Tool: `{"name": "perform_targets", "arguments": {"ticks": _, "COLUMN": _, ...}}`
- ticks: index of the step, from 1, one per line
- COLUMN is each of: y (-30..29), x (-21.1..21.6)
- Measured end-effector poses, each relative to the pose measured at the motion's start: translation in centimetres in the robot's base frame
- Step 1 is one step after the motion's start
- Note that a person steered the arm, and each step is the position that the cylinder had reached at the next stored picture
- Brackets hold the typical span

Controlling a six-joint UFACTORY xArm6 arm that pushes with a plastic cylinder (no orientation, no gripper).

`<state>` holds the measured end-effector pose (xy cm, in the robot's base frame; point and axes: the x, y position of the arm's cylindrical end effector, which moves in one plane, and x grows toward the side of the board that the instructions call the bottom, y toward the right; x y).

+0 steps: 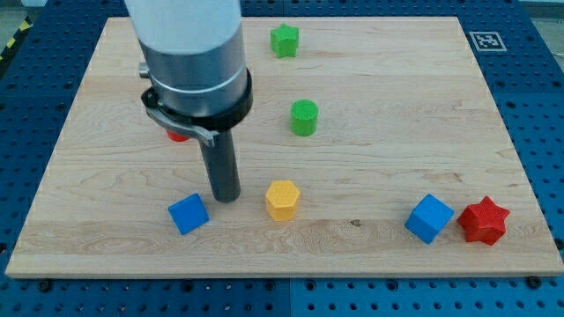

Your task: Drag the yellow hexagon into the blue cube

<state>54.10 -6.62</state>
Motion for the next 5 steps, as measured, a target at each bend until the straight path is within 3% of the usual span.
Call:
{"name": "perform_targets", "arguments": {"ticks": 4, "y": 5.4, "x": -0.1}}
{"name": "perform_targets", "arguments": {"ticks": 5, "y": 9.2, "x": 0.5}}
